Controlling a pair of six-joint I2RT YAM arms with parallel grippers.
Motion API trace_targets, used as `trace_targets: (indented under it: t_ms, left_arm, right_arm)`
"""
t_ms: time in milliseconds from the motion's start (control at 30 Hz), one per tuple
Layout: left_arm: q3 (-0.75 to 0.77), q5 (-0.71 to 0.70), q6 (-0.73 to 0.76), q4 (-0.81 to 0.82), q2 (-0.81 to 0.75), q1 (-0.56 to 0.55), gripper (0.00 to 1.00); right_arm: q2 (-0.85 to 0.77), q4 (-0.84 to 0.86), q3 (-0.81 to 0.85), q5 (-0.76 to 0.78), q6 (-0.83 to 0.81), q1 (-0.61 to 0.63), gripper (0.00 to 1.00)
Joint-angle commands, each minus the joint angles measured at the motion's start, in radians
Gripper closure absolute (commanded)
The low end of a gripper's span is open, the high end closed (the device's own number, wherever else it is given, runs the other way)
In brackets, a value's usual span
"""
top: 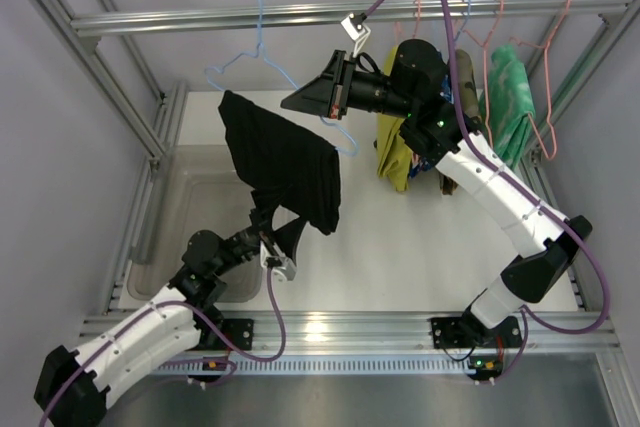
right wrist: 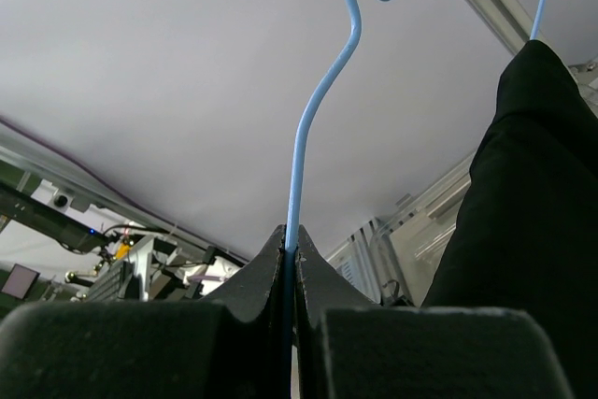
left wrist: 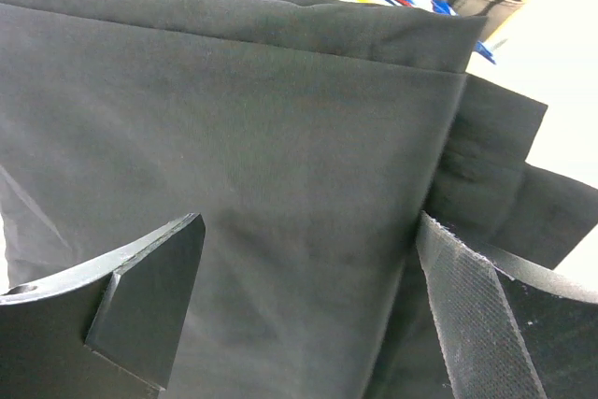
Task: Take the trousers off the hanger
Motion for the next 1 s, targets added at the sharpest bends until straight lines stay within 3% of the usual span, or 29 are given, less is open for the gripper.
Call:
trace_targets:
  t_ms: [0,133,233,333,367,433,467,600,767,967]
  left_arm:
    - [-0.023,0.009,0.024,0.177,0.024,-0.008,0.01]
    - [-0.019,-0.037,0.038,0.234,0.057,-0.014,0.02]
    - [0.012,-0.066,0.023,0.226,0.064,-0.014,0.14]
    - [0.032,-0.088,0.018,0.182,0.033,-0.014,0.34]
    - [0.035,-0.089,0.018,0.16,0.004,-0.014,0.47]
    - [0.044,-0.08,0.025,0.07,-0.057,-0.014,0.6]
    - [0.046,-0.074,0.029,0.041,-0.079,-0.014,0.73]
    - [0.046,-0.048,0.065,-0.087,-0.182,-0.014,0.97]
    - [0.098,-0.075,0.07,-0.237,-0.265,-0.014,1.0]
    - [0.28,-0.239,-0.025,-0.339,-0.213,-0.014,1.0]
  right_arm:
    - [-0.034,0.102,0.027,0.009,0.02,-0.011,1.0]
    - [-0.032,0.102,0.024,0.008,0.02,-0.011,1.0]
    - [-0.029,0.1,0.02,0.005,0.007,-0.011,1.0]
    - [-0.029,0.1,0.009,0.003,-0.005,-0.011,1.0]
    - [-0.031,0.102,0.003,0.003,-0.01,-0.011,1.0]
    - [-0.032,0.097,-0.009,0.005,-0.02,-0.013,1.0]
    - [-0.034,0.097,-0.014,0.005,-0.022,-0.011,1.0]
    - [-0.034,0.083,-0.025,0.008,-0.046,-0.011,1.0]
    - [-0.042,0.053,-0.057,0.009,-0.103,-0.014,1.0]
    - [-0.072,0.033,-0.111,0.012,-0.152,-0.027,1.0]
